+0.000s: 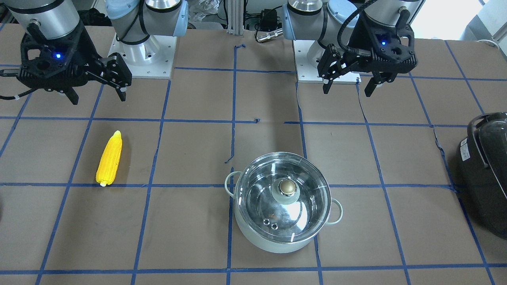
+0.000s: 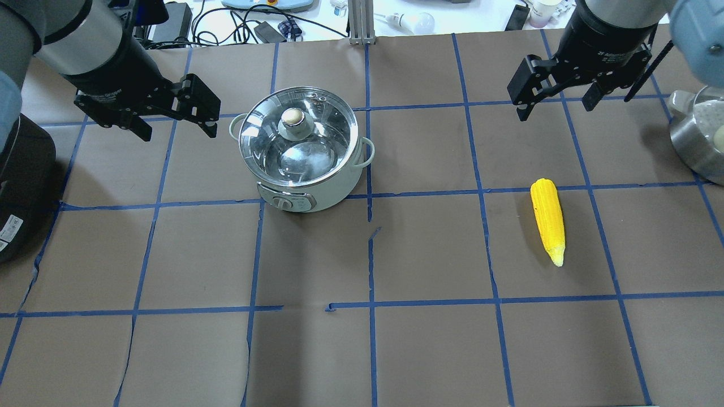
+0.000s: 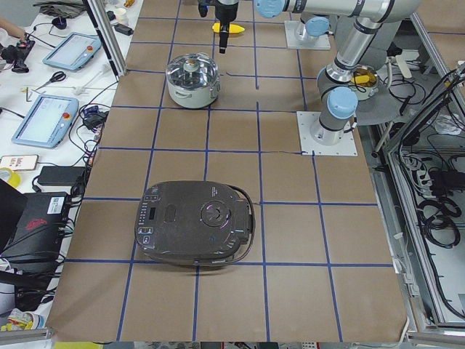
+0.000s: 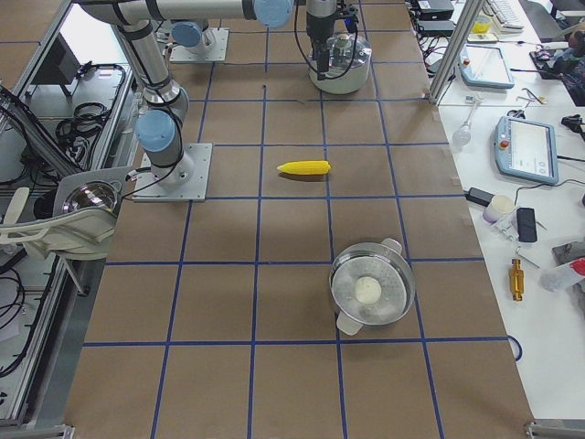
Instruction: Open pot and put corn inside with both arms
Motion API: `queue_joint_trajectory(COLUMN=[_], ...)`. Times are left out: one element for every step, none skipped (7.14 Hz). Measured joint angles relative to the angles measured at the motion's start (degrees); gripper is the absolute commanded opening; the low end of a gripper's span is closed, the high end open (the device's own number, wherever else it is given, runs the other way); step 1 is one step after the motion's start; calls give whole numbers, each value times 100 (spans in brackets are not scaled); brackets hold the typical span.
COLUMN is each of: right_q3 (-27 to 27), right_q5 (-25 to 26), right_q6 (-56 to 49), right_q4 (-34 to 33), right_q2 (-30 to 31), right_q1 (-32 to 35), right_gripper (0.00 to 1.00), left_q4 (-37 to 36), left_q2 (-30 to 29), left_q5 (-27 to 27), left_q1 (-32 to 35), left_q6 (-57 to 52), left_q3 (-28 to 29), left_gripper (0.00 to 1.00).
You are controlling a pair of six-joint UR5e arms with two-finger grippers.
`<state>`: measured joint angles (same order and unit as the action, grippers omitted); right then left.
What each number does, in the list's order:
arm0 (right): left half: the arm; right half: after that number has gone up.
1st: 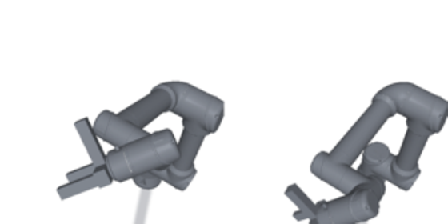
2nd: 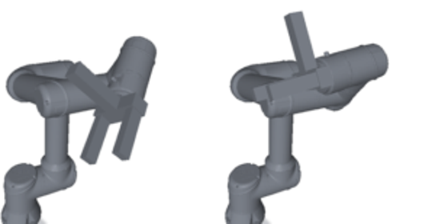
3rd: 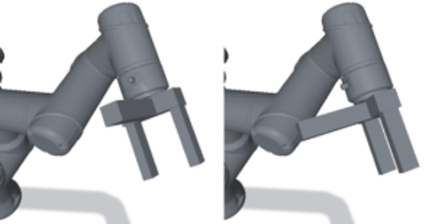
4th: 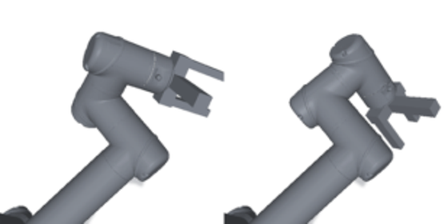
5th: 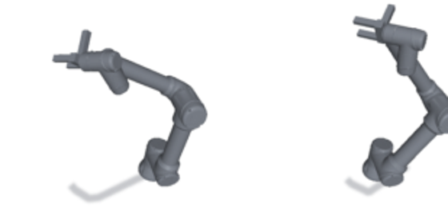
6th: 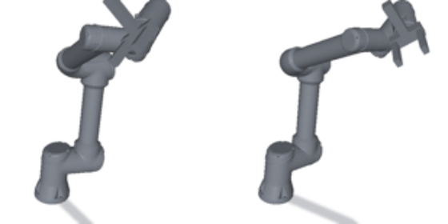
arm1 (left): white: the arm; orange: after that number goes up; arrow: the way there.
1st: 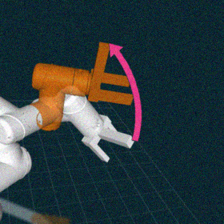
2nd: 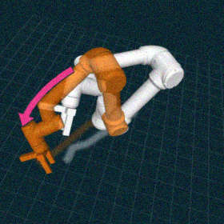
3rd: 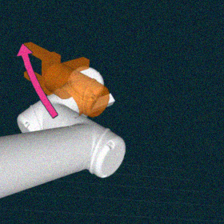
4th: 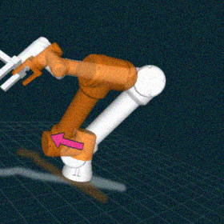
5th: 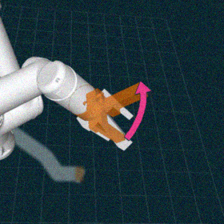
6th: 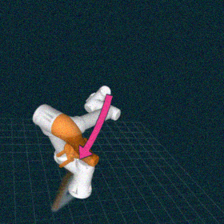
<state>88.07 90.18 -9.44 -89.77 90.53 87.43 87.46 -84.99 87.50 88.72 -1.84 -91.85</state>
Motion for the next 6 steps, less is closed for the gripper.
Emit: queue_joint_trajectory(right_q3=[-2,-4,-4,-10,-14,-16], right_q5=[0,-2,-4,-2,-1,0], right_q6=[2,3,3,4,4,4], right_q4=[1,-3,-5,-3,1,2], right_q2=[0,0,0,0,0,0], right_q1=[1,2,2,2,1,0], right_gripper=[100,100,100,100,100,100], left_q4=[-1,3,12,15,16,17], left_q2=[-17,-48,-69,-75,-77,-79], left_q5=[-1,4,9,9,8,11], left_q1=[-2,-1,2,4,8,11], left_q6=[0,0,0,0,0,0], left_q3=[27,82,125,141,146,148], left_gripper=[100,100,100,100,100,100])
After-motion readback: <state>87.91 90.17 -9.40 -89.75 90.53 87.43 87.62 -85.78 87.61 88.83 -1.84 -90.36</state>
